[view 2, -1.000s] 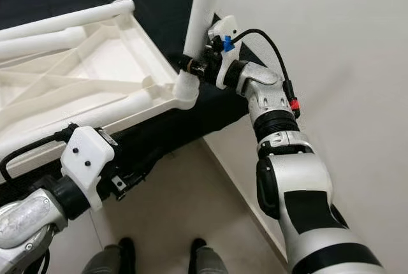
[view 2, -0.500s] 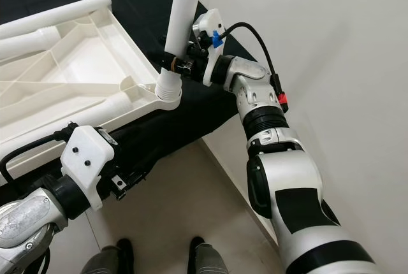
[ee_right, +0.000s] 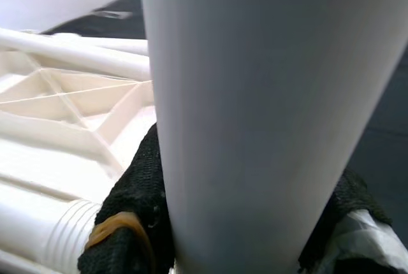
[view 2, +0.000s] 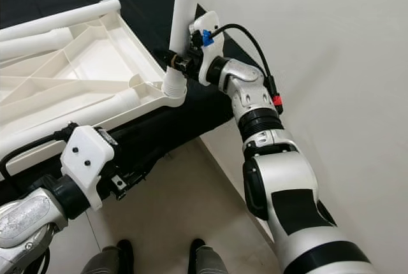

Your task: Building children table

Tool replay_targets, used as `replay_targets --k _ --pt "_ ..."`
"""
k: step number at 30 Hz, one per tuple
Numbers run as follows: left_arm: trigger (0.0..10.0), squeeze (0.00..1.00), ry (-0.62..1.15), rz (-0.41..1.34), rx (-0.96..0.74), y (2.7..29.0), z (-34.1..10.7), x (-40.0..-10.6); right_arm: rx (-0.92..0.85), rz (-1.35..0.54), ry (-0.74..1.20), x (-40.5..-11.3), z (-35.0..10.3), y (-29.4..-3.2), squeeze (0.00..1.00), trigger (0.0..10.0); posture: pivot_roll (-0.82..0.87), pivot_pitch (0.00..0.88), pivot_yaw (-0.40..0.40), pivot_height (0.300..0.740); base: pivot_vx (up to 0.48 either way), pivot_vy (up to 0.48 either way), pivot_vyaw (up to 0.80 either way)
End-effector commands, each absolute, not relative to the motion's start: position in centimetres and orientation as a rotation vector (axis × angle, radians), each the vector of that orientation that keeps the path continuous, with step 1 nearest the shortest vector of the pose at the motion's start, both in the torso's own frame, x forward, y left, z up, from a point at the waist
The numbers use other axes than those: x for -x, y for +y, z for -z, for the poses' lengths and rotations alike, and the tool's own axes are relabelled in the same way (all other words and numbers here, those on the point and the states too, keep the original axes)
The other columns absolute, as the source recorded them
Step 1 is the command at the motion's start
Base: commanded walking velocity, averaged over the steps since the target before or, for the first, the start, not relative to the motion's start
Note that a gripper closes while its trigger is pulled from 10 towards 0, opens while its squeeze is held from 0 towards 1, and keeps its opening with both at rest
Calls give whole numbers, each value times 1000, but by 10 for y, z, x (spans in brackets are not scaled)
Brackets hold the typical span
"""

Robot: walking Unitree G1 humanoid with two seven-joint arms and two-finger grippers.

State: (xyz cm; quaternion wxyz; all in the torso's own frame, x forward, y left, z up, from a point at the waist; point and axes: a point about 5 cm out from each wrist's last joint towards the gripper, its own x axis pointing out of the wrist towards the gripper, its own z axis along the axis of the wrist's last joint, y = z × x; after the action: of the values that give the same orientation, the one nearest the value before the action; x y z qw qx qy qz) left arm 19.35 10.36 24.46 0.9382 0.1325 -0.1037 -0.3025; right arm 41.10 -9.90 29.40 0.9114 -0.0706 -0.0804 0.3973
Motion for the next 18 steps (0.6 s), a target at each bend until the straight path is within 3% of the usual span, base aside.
replay_targets --k 1,18 --pt "10000 0 -211 626 -278 104 -244 -191 161 -669 149 -414 -224 -119 0 0 107 335 -119 740 0 0 0" --pt "10000 0 -216 623 -277 103 -243 -192 21 -309 121 -421 -221 -125 0 0 107 314 -118 740 0 0 0"
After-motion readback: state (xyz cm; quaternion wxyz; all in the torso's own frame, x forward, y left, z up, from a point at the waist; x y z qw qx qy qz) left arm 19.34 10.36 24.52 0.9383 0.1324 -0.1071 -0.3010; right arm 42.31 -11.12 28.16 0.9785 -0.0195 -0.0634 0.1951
